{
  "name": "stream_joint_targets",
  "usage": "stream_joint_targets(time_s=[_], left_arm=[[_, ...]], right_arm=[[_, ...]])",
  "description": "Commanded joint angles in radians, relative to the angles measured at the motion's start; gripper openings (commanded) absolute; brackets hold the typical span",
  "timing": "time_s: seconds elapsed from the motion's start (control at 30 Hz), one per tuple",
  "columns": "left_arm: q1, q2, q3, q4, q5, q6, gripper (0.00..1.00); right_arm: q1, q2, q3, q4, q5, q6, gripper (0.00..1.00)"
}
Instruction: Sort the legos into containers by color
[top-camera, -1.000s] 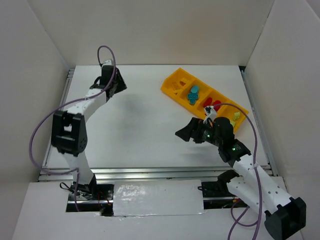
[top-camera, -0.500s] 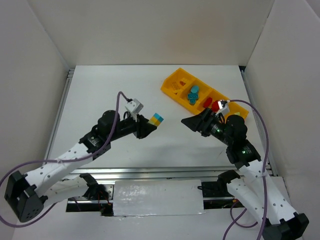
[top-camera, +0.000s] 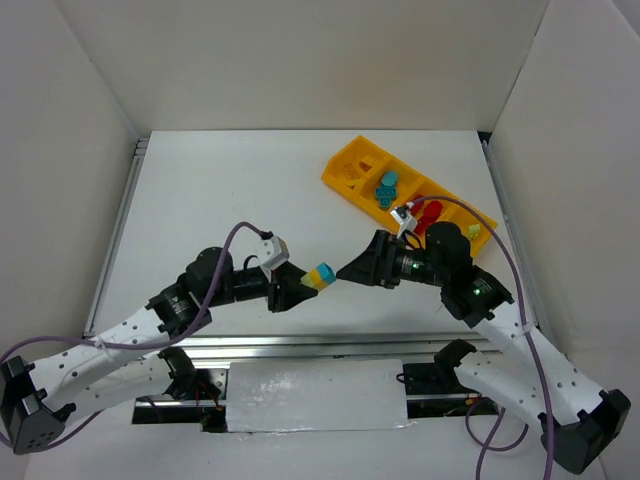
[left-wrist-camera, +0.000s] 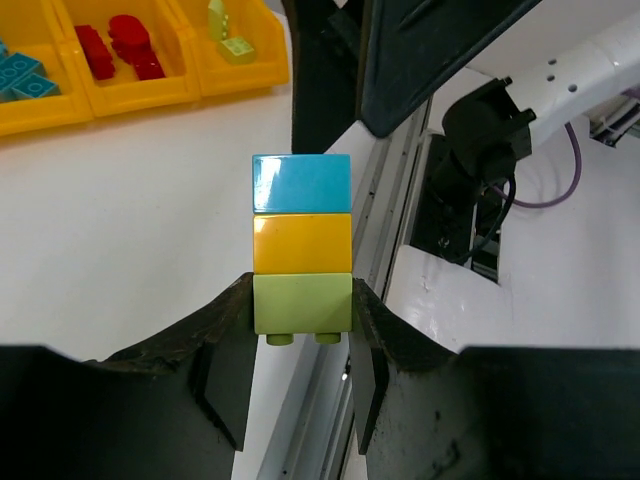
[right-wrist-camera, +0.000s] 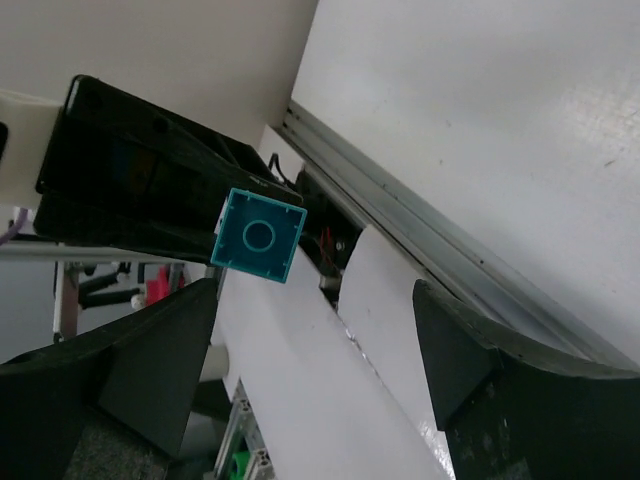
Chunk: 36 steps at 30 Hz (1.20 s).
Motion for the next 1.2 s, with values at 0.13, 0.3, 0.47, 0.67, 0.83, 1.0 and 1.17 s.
stream_joint_targets(time_s=[0.13, 0.3, 0.47, 0.67, 0.83, 1.0, 1.17], left_arm=[[-0.046, 0.000, 0.017, -0.012, -0.009, 0.067, 0.00], [-0.054, 0.020, 0.024, -0.016, -0.018, 0.074, 0.00], [-0.063, 0.031, 0.022, 0.002, 0.005, 0.076, 0.00], [-0.071, 0.013, 0.019, -0.004, 0.000, 0.076, 0.00], [-0.072, -0.003, 0.014, -0.001, 0.019, 0.071, 0.08], [-0.074, -0.003, 0.002, 0.013, -0.018, 0.044, 0.71], [-0.078, -0.015, -0.003, 0.024, -0.063, 0.038, 0.82]], right_arm=[[0.119, 0.067, 0.065, 0.001, 0.052, -0.021, 0.83], [0.152, 0.075, 0.066, 0.023, 0.051, -0.005, 0.74], [0.182, 0.108, 0.049, 0.066, 0.049, 0.016, 0.68], [0.193, 0.105, 0.051, 0.077, 0.070, 0.021, 0.49], [0.193, 0.092, 0.010, 0.176, 0.029, 0.047, 0.05], [0.193, 0.085, -0.020, 0.224, 0.005, 0.059, 0.00], [0.193, 0.067, -0.018, 0.212, 0.020, 0.065, 0.00]])
